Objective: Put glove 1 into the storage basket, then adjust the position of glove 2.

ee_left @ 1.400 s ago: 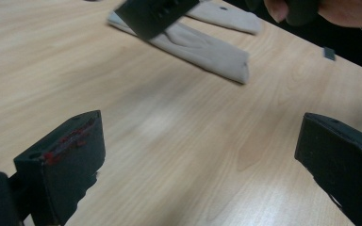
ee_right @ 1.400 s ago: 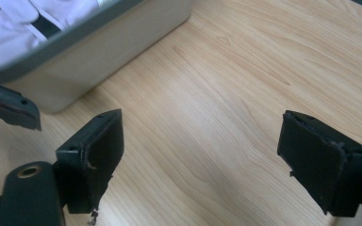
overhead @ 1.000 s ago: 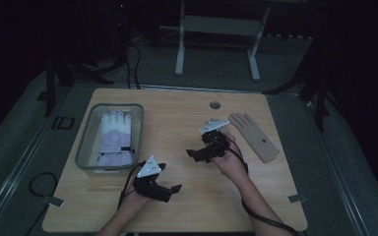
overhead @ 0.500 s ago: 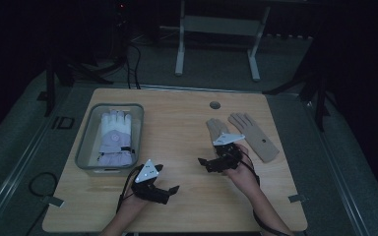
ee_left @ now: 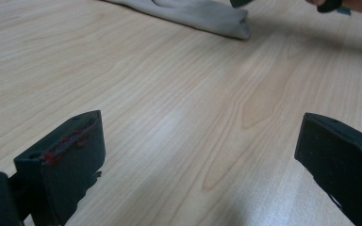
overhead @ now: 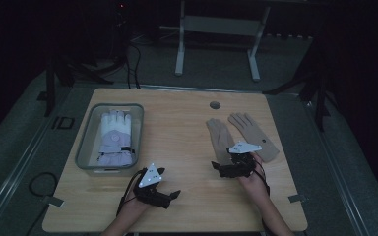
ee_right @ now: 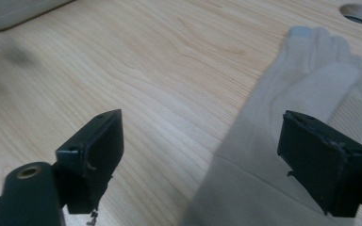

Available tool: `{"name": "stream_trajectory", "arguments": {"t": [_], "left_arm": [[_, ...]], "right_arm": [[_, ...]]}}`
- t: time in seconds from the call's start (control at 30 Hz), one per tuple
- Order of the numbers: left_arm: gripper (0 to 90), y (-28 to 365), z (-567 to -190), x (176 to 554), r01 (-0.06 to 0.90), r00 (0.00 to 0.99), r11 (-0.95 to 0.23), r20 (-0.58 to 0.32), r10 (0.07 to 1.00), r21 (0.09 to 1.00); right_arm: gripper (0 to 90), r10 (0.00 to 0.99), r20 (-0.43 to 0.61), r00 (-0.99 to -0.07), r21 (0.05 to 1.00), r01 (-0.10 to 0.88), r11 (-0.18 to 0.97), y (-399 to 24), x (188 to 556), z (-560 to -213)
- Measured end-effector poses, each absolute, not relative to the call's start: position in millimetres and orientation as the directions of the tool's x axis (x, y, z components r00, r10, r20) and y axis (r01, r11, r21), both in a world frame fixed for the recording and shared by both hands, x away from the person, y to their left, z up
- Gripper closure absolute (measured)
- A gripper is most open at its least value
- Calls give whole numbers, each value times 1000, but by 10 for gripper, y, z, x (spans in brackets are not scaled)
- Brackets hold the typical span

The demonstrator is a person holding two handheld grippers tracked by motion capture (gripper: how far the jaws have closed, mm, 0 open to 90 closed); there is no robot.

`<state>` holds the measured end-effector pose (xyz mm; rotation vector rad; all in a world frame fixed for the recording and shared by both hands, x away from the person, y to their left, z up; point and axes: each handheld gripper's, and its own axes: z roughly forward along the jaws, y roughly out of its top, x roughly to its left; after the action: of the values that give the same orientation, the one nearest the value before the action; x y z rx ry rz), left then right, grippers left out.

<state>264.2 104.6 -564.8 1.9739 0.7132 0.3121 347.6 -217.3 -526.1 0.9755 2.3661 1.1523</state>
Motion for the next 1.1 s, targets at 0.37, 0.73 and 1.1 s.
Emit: {"name": "stream_trajectory", "arguments": {"t": [0.37, 0.73, 1.1], "left_arm": [[24, 1060, -5654, 2643, 364, 794, -337, -100, 600, 868], [24, 1053, -5654, 2638, 358, 796, -361, -79, 600, 861], [24, 1049, -5656, 2627, 350, 805, -358, -83, 587, 866]], "right_arm": [[122, 699, 107, -707, 813, 467, 348, -2358, 3497, -5104], [216, 757, 21, -653, 823, 441, 358, -2337, 3726, -4915], [449, 804, 22, -594, 798, 495, 344, -2379, 4164, -4967]]}}
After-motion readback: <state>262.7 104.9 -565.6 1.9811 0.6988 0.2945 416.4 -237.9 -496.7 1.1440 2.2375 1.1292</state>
